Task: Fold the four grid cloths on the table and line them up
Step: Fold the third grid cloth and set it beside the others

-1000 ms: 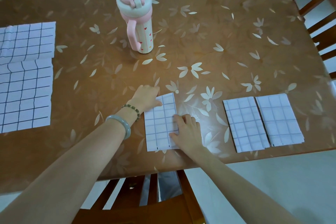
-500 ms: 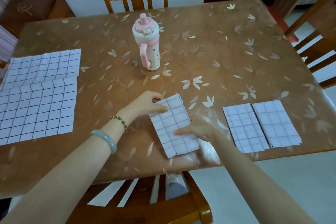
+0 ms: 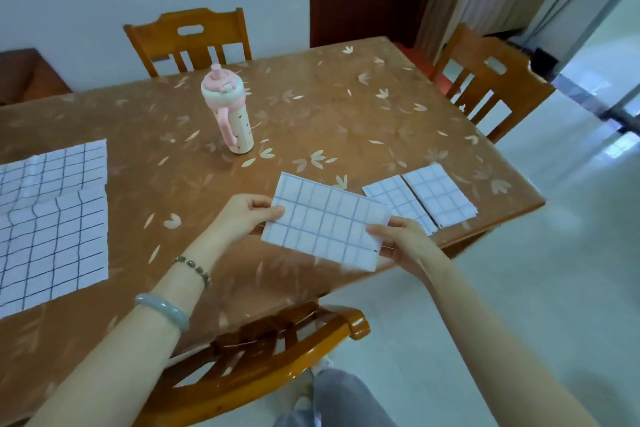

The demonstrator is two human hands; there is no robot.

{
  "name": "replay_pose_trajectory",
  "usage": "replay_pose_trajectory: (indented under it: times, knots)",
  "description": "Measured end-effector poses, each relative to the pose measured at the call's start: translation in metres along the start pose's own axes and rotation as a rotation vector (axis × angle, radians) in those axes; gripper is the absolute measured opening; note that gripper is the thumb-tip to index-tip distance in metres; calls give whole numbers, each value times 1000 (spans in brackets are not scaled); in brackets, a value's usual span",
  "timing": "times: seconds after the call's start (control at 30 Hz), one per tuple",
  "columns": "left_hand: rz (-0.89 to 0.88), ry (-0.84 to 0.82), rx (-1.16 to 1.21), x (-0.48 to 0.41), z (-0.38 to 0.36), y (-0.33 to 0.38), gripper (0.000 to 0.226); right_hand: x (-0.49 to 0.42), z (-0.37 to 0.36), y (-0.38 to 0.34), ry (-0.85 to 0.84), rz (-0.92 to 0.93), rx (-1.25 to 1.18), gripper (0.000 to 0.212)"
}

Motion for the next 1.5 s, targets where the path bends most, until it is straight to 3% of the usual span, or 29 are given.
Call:
replay_pose_trajectory:
  times: [0.17, 0.3, 0.53, 0.83, 1.03, 1.17, 1.5]
  knots:
    - [-27, -7, -6, 3, -51, 34, 7, 36, 55, -23, 120, 131, -82, 23]
    - [-139, 93, -93, 5, -92, 76, 8, 50, 102, -43, 156, 193, -135, 11]
    - [-220, 166, -151, -14, -181, 141, 9, 41, 199, -73, 123, 152, -143, 19]
    - [-63, 137, 80, -44, -309, 159, 15, 22, 324, -144, 97, 125, 4, 27]
    - [56, 98, 185, -58, -359, 156, 15, -2, 359, -179, 67, 122, 79, 21]
    - [71, 127, 148, -90, -362, 157, 26, -37, 371, -194, 102, 92, 103, 24]
    - [113, 165, 210, -191, -368, 172, 24, -139, 379, -255, 123, 31, 223, 19]
Point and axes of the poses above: each hand's wrist, its own x-axis away from the middle knuckle, its own z-axis out of the back of the hand, y = z × x, the point moved 9 cm from there along -x, towards the middle knuckle, and after that the axes turned 9 degrees about -x, right-handed, at the moved point
